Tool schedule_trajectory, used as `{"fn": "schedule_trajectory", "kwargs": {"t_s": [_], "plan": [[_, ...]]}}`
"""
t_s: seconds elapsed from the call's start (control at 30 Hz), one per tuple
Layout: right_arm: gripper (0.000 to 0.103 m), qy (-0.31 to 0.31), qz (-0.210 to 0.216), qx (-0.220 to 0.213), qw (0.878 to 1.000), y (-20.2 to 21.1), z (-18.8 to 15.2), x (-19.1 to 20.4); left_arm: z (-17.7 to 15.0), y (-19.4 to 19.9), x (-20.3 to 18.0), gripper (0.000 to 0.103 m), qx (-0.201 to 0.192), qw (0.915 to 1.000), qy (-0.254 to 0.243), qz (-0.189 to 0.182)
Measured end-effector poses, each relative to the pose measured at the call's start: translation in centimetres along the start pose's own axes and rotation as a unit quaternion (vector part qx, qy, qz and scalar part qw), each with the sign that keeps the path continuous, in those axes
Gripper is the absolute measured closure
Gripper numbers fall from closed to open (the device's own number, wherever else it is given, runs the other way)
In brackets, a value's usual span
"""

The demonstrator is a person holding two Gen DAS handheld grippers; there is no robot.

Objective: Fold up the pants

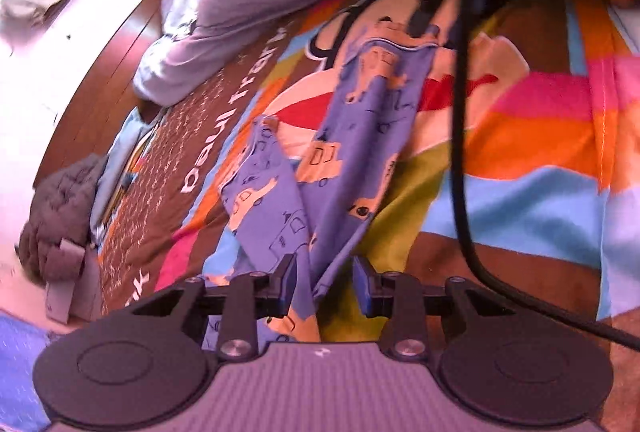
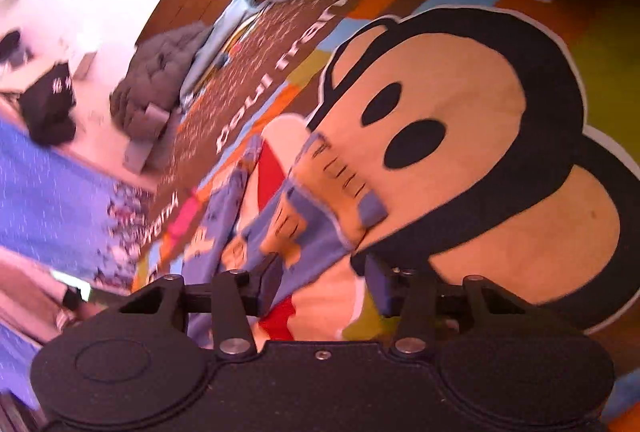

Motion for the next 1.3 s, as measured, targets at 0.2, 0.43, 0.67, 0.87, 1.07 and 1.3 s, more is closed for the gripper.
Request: {"fn": "schedule_trajectory", "kwargs": {"t_s": [0.2,0.43,0.67,0.87,1.07,1.3], "plan": [[0.097,0.002,-0.032,-0.021,0.999,-1.7,1.2,-0.7,0.5,-1.2,-1.1,0.103,0.024,0.9995,-0.016,0.016],[0.099,0.03,-0.01,-0.076,0.997,1.0,2.3,0.2,0.7,0.6,0.5,0.103,0.022,0.9976,0.056,-0.034],[0.103,0.092,-0.034,-0.122,0.988,4.7,3.5,0.8,-0.1,1.8,0.0,0.103,0.033,0.989,0.105,-0.098],[0.079,0.065,-0.047,-0.062,0.995,3.4,2.8,-1.5,-1.8,1.3,-0.2,0.1,0.05,0.9766,0.159,-0.136],[0.037,0.108,-0.052,-0.068,0.99,3.2,2.4,-0.1,-4.7,4.5,2.1,0.047,0.02,0.9592,0.247,-0.137],[0.004,0.193,-0.09,-0.064,0.975,2.4,1.4,1.9,-8.5,4.4,6.4,0.037,-0.01,0.9241,0.366,-0.109]]}}
Point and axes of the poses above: each gripper's, at about its wrist camera, not at the fingertips, and y roughly against the way its jaws point, x to its left, z to its top, the point moved 8 cm from there along -y, roughly the way its jaws point, and after that the axes turned 2 degrees about x, right-handed, at the moved point
